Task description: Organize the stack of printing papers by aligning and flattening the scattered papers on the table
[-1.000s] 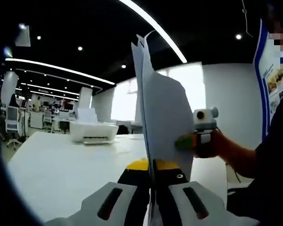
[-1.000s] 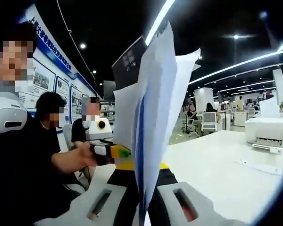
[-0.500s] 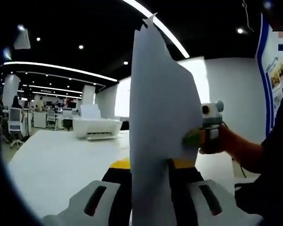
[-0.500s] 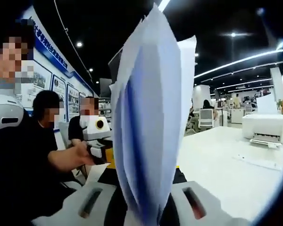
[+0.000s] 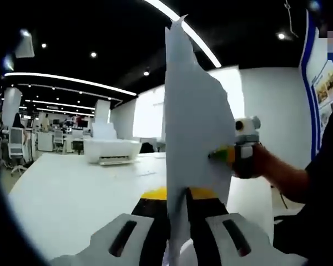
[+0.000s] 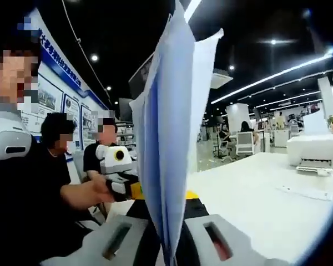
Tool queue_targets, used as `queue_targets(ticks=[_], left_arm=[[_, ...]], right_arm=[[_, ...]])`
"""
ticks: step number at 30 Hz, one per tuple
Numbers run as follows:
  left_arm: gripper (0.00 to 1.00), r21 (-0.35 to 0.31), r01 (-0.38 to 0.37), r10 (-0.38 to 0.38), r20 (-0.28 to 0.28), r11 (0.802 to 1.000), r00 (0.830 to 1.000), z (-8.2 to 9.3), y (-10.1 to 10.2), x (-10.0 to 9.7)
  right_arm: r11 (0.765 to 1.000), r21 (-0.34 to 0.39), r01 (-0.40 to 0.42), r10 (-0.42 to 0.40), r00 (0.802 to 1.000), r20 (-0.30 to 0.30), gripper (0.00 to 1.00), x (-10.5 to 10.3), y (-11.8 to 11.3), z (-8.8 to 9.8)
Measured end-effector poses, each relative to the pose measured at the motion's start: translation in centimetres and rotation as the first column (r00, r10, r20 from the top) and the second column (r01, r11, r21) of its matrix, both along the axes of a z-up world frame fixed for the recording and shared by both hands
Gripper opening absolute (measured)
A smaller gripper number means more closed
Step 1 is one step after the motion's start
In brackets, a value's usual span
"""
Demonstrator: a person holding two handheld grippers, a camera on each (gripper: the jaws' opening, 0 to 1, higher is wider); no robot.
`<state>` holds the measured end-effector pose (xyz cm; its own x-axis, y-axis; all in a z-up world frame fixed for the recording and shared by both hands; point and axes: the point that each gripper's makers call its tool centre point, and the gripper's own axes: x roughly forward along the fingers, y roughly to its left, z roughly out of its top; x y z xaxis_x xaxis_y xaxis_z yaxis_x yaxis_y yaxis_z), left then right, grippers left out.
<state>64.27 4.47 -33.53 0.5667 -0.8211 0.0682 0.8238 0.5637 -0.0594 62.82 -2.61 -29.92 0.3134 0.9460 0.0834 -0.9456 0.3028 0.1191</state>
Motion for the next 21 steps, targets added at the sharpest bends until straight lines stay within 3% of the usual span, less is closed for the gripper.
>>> queue_targets(ticks=[4, 12, 21], left_arm=[[0.26, -0.049, 0.016, -0.015, 0.02, 0.999, 1.0, 0.6, 0.5, 0.0], [0.33, -0.183, 0.053, -0.047, 0.041, 0.982, 0.998, 1.6, 1.4, -0.3], [0.39, -0.235, 0.072, -0.062, 0.049, 0.969, 0.997, 1.7, 1.7, -0.3]], right_arm=[[0.992, 0.124, -0.023, 0.023, 1.0, 0.003, 0.0, -0.5, -1.2, 2.1], [0.976, 0.213, -0.051, 0.041, 0.998, 0.051, 0.0, -1.8, -2.7, 3.9], [0.955, 0.285, -0.085, 0.056, 0.993, 0.107, 0.0, -3.0, -3.9, 6.3]])
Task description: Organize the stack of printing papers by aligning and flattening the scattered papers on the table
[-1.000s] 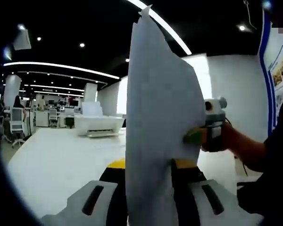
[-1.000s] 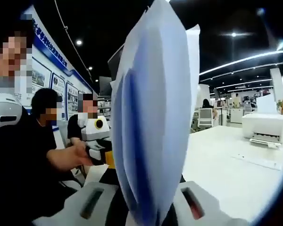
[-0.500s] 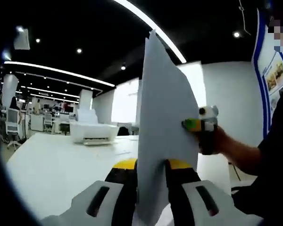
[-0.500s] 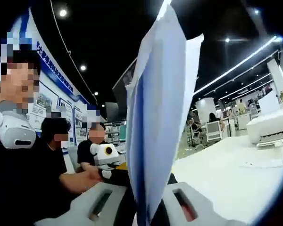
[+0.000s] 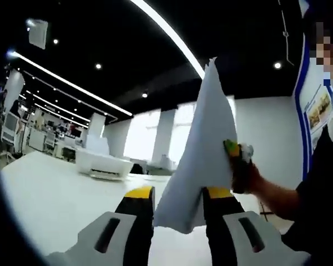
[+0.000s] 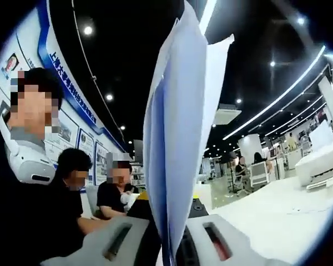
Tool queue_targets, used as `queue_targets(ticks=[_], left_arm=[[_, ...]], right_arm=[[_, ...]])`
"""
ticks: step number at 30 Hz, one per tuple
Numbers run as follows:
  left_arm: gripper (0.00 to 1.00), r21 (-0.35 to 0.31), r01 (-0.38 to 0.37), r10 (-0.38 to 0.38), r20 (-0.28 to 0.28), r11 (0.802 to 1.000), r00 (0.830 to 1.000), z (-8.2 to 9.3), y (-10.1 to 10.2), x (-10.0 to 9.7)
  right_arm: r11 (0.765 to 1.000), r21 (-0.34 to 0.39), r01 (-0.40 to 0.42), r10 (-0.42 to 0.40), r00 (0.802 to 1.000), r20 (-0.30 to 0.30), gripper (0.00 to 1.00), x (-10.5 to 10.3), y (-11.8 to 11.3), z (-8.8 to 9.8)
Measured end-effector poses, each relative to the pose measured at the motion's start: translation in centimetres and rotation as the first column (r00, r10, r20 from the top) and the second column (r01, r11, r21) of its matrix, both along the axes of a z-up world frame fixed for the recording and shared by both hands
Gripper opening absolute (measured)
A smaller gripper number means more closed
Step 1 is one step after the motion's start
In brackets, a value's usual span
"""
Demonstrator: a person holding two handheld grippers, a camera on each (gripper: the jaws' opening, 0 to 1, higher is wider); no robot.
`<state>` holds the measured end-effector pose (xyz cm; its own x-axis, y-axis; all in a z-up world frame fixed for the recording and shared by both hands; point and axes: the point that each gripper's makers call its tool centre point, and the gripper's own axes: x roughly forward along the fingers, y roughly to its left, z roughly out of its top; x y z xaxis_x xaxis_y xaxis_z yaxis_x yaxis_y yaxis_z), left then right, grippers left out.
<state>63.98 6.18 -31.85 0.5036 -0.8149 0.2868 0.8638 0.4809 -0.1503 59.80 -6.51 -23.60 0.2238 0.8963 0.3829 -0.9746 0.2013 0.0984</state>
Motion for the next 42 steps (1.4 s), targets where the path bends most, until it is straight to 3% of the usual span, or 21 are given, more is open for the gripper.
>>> queue_targets(ticks=[4, 13, 16, 19, 22, 27, 28, 33, 36, 42], left_arm=[[0.43, -0.021, 0.02, -0.02, 0.018, 1.0, 1.0, 0.3, -0.3, -0.4], [0.45, -0.197, 0.127, -0.118, 0.058, 0.972, 0.991, 3.2, -0.9, -2.1], [0.31, -0.242, 0.141, -0.125, 0.08, 0.96, 0.989, 4.1, -0.3, -2.5], [0.25, -0.312, 0.131, -0.114, 0.073, 0.941, 0.991, 4.8, 0.8, -2.3], [0.08, -0.338, 0.147, -0.127, 0.083, 0.929, 0.988, 5.1, 1.4, -2.6], [0.06, -0.297, 0.132, -0.1, 0.119, 0.946, 0.988, 5.4, 1.3, -3.3], [0.06, -0.268, 0.108, -0.074, 0.135, 0.957, 0.988, 5.4, 1.4, -3.4], [0.05, -0.199, 0.056, -0.025, 0.152, 0.978, 0.988, 5.9, 1.6, -3.7], [0.05, -0.122, 0.013, 0.009, 0.184, 0.992, 0.983, 6.5, 1.5, -4.3], [0.05, -0.03, -0.023, 0.029, 0.21, 0.999, 0.977, 7.0, 1.7, -5.0]], right_arm=[[0.996, 0.09, -0.029, 0.032, 0.999, -0.028, 0.0, -0.1, -0.5, 1.1], [0.976, 0.208, -0.059, 0.074, 0.995, -0.063, 0.0, -0.2, 1.4, 0.5], [0.972, 0.223, -0.069, 0.087, 0.994, -0.071, 0.0, -0.4, 1.9, 0.2], [0.972, 0.229, -0.055, 0.074, 0.995, -0.072, 0.0, -0.3, 1.8, 0.0], [0.968, 0.247, -0.036, 0.056, 0.996, -0.075, 0.0, 0.2, 1.5, -0.1], [0.967, 0.256, -0.021, 0.04, 0.997, -0.069, 0.0, 0.4, 1.7, -0.5], [0.968, 0.25, -0.017, 0.035, 0.997, -0.067, 0.0, 0.4, 1.7, -0.6], [0.971, 0.24, -0.012, 0.031, 0.997, -0.077, 0.0, 0.5, 1.9, -1.4], [0.972, 0.236, -0.006, 0.027, 0.996, -0.085, 0.0, 0.5, 1.8, -2.0], [0.981, 0.193, 0.02, -0.003, 0.996, -0.088, 0.03, 0.7, 1.3, -3.0]])
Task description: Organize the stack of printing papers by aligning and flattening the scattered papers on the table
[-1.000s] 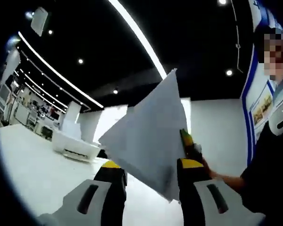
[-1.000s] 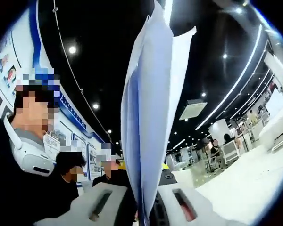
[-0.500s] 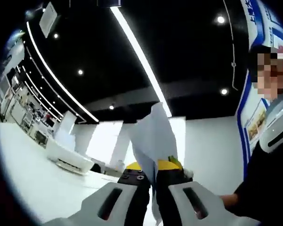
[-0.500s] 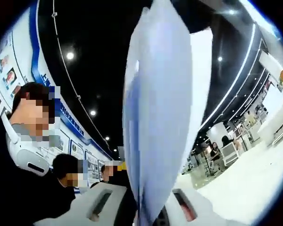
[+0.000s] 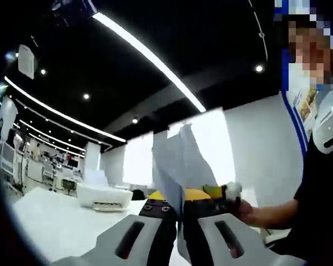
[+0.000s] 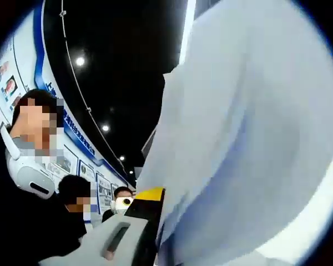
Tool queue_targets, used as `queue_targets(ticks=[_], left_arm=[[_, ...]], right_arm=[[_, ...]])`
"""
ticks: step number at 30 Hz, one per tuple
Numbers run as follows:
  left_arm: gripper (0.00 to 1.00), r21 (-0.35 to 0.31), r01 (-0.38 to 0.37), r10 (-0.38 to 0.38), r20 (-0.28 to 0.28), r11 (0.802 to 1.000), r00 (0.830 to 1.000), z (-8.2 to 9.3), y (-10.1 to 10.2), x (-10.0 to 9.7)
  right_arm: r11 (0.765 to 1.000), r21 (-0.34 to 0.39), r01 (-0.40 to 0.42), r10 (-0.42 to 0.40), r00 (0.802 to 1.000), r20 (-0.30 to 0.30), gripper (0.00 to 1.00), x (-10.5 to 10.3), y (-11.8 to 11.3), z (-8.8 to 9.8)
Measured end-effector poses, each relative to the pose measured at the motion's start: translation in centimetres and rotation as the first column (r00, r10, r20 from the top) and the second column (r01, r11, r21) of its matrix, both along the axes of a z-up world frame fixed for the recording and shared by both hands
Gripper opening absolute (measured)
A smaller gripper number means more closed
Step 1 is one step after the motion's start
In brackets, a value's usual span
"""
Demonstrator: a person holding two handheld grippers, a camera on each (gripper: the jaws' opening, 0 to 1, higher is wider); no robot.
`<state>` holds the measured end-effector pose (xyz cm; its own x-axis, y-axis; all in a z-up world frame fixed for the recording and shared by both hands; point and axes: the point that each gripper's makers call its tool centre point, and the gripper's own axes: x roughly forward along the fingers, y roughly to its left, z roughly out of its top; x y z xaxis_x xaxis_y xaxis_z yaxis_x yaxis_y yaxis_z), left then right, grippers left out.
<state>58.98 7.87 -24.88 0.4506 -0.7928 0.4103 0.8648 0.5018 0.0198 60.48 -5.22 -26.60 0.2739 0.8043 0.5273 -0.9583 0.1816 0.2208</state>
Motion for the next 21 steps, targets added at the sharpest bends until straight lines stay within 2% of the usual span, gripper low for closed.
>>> queue_targets(ticks=[3, 8, 13, 18, 19, 21], left_arm=[[0.05, 0.041, 0.012, -0.011, -0.022, 0.999, 1.0, 0.1, 0.8, -0.1], [0.05, 0.111, 0.026, -0.019, -0.063, 0.994, 0.998, -0.7, 1.4, 0.0], [0.05, 0.155, 0.055, -0.043, -0.079, 0.986, 0.996, -1.5, 1.9, 0.1], [0.05, 0.159, 0.06, -0.048, -0.08, 0.985, 0.996, -1.6, 2.1, 0.1], [0.05, 0.154, 0.091, -0.077, -0.091, 0.984, 0.993, -1.6, 2.6, 0.1], [0.05, 0.141, 0.11, -0.094, -0.115, 0.984, 0.989, -1.8, 2.7, 0.2]], right_arm=[[0.999, -0.009, 0.032, -0.032, 0.999, 0.007, 0.1, 0.1, -1.2, -0.1], [0.993, -0.086, 0.084, -0.079, 0.995, 0.054, 0.14, 0.2, -2.3, -0.4], [0.976, -0.213, 0.049, -0.028, 0.995, 0.1, 0.18, -0.4, -1.7, -1.2], [0.973, -0.226, 0.033, -0.01, 0.995, 0.103, 0.18, -0.5, -1.7, -1.3], [0.968, -0.248, -0.031, 0.062, 0.991, 0.116, 0.18, -1.4, -1.6, -1.6], [0.968, -0.247, -0.045, 0.074, 0.991, 0.11, 0.19, -1.4, -1.7, -1.7]])
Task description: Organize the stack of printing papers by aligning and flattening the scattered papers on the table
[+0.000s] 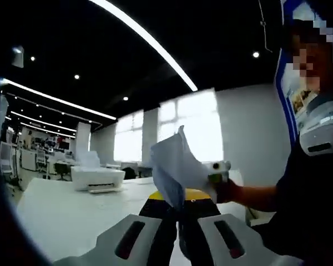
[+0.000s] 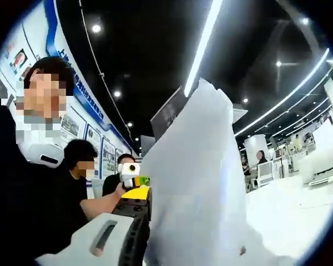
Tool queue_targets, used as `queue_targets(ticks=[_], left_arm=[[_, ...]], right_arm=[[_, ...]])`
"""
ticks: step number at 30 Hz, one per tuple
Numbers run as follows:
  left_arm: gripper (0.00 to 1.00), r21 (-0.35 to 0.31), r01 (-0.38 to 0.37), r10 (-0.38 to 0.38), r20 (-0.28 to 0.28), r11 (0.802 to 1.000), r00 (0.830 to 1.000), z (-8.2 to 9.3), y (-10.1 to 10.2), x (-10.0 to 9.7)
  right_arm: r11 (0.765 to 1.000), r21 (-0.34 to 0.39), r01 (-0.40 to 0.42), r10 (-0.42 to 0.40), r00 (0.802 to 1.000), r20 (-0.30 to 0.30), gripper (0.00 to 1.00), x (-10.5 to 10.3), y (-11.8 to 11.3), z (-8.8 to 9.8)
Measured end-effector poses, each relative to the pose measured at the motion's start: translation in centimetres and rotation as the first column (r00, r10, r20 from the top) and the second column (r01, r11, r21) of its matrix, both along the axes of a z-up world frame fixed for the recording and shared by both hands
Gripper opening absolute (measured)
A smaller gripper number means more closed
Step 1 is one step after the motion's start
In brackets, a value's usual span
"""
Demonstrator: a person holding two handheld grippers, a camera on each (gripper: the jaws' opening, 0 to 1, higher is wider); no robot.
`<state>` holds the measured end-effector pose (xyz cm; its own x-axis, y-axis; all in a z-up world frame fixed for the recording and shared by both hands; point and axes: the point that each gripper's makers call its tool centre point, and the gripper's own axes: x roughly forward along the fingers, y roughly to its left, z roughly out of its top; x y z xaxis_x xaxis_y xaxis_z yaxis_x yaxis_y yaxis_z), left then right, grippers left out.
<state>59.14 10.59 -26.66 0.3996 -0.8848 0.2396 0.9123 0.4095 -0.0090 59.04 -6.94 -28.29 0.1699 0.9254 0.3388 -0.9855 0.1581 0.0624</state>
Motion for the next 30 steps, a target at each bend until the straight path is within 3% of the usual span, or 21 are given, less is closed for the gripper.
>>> queue_targets(ticks=[3, 10, 12, 14, 16, 21, 30], left_arm=[[0.04, -0.009, 0.031, -0.031, -0.05, 0.999, 0.998, -0.6, 0.2, 0.1], [0.04, 0.041, 0.032, -0.029, -0.08, 0.999, 0.996, -2.0, 0.0, 0.5], [0.04, 0.056, 0.041, -0.036, -0.081, 0.998, 0.996, -2.2, -0.5, 0.4], [0.04, 0.081, 0.04, -0.033, -0.083, 0.996, 0.996, -2.5, -0.8, 0.4], [0.04, 0.108, 0.028, -0.019, -0.083, 0.994, 0.996, -3.0, -1.2, 0.6], [0.04, 0.101, 0.017, -0.006, -0.11, 0.995, 0.994, -3.4, -1.1, 1.1], [0.05, 0.134, -0.073, 0.093, -0.147, 0.988, 0.985, -3.9, -1.2, 2.8]], right_arm=[[0.999, -0.018, -0.031, 0.031, 1.0, -0.002, 0.21, -0.3, -0.1, -0.4], [0.996, -0.092, -0.021, 0.024, 0.999, 0.033, 0.26, 0.1, -0.3, -1.3], [0.986, -0.166, 0.001, 0.007, 0.999, 0.052, 0.19, 0.6, 0.0, -2.4], [0.976, -0.218, 0.02, -0.007, 0.998, 0.063, 0.17, 0.7, 0.6, -3.1], [0.967, -0.253, 0.016, 0.006, 0.996, 0.084, 0.0, 0.5, 1.1, -3.7], [0.979, -0.195, 0.051, -0.047, 0.999, 0.025, 0.0, 2.0, 0.6, -3.0], [0.974, -0.207, 0.094, -0.107, 0.993, -0.051, 0.0, 3.0, 0.7, -3.7]])
